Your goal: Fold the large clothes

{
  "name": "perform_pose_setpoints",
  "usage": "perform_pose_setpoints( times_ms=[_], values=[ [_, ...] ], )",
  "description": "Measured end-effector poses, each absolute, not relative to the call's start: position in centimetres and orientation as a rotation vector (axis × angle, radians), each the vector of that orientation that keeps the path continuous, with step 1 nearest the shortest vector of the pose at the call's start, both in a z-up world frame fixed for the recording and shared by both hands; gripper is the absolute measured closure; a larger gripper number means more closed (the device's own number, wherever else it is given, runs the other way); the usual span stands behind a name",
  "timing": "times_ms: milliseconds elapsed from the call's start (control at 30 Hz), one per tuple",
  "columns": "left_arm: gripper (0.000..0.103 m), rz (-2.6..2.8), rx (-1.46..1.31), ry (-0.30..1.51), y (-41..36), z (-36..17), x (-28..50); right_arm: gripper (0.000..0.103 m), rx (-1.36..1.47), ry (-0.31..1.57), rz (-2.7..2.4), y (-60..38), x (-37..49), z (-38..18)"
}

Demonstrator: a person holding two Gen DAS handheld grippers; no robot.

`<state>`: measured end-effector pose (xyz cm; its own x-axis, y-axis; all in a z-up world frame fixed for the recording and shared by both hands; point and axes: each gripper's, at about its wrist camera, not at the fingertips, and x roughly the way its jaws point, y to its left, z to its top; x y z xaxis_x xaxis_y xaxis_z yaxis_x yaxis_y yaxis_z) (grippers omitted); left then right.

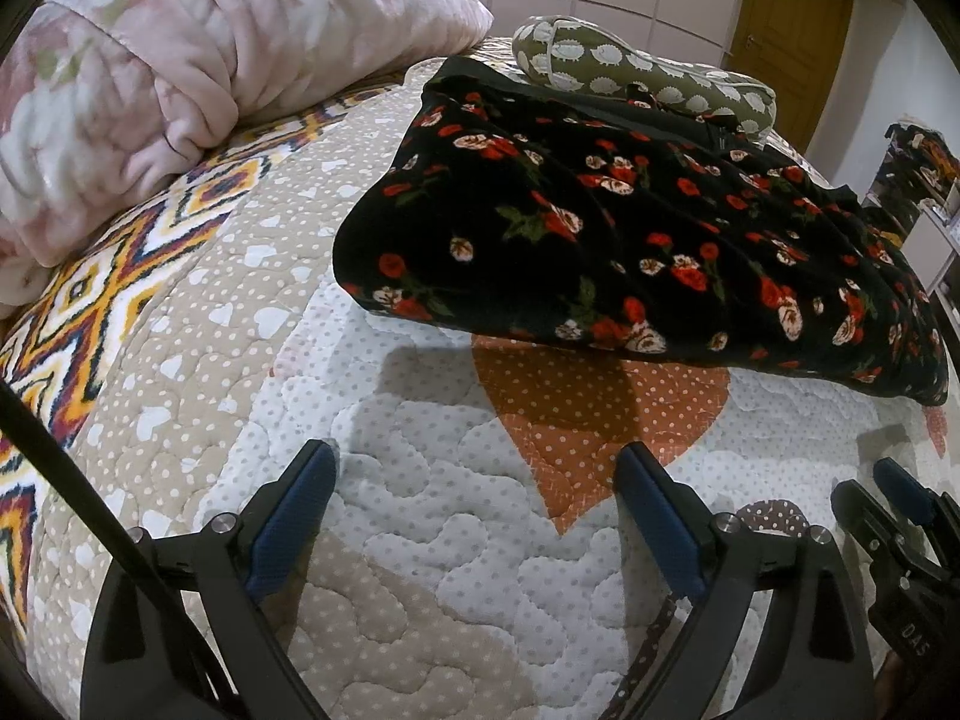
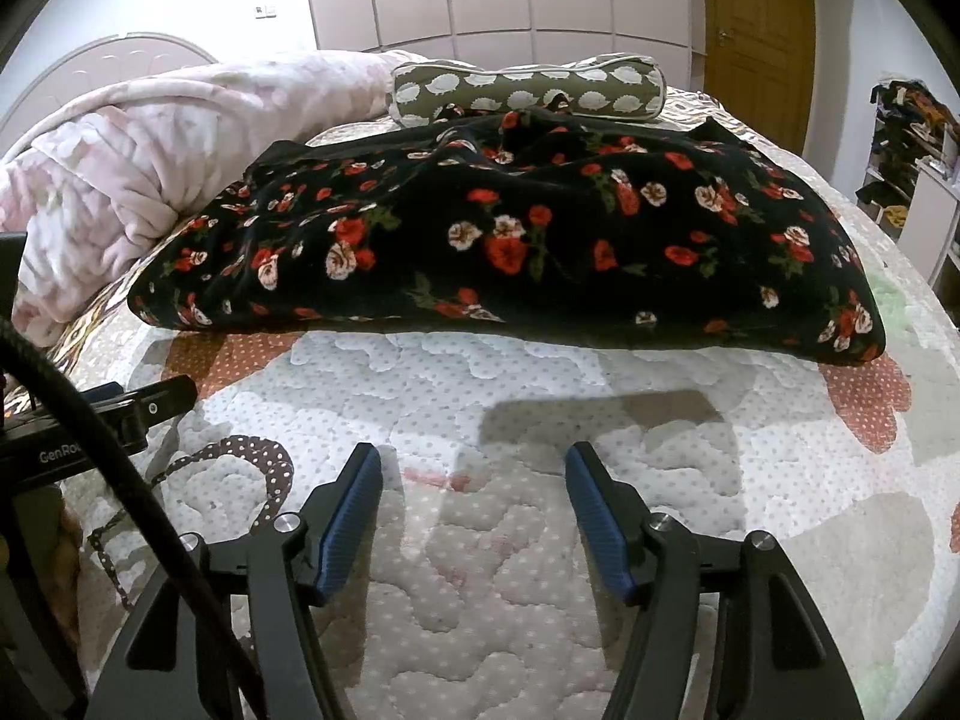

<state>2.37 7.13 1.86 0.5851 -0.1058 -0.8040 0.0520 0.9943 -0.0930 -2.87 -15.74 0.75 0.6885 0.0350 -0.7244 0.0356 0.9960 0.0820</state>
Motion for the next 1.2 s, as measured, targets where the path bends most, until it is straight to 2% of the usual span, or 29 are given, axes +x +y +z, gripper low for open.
perform_pose_setpoints(
  times_ms=[1200],
  values=[
    [0.008,-0.091,-0.063,0.942,7.06,1.84,2.41,0.028,0.077,0.815,-0.001,-15.26,-2.71,0.61]
  ],
)
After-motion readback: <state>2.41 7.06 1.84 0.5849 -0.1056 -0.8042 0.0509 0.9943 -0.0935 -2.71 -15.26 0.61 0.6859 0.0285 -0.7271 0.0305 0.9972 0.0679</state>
